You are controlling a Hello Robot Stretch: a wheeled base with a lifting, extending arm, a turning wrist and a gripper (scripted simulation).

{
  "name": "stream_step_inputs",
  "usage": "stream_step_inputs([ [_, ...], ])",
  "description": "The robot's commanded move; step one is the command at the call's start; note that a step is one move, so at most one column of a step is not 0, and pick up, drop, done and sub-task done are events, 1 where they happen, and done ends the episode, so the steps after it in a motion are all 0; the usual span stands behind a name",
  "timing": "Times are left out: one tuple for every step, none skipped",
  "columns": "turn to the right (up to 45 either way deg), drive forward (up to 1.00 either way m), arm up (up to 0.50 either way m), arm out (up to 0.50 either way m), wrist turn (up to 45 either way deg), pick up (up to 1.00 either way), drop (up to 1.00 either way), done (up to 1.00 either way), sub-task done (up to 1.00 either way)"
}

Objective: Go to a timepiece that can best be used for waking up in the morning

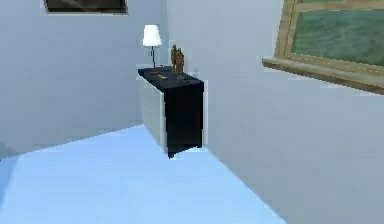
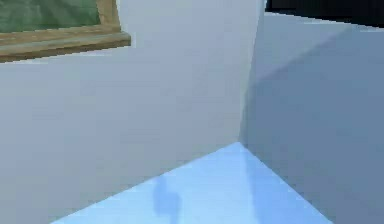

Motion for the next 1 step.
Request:
stream_step_inputs([
  [-45.0,0.0,0.0,0.0,0.0,0.0,0.0,0.0,0.0],
])
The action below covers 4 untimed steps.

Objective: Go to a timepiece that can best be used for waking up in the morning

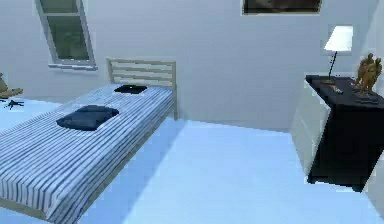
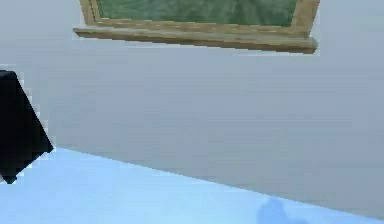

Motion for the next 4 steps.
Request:
stream_step_inputs([
  [-45.0,0.0,0.0,0.0,0.0,0.0,0.0,0.0,0.0],
  [-24.0,0.0,0.0,0.0,0.0,0.0,0.0,0.0,0.0],
  [0.0,1.0,0.0,0.0,0.0,0.0,0.0,0.0,0.0],
  [-3.0,0.0,0.0,0.0,0.0,0.0,0.0,0.0,0.0],
])
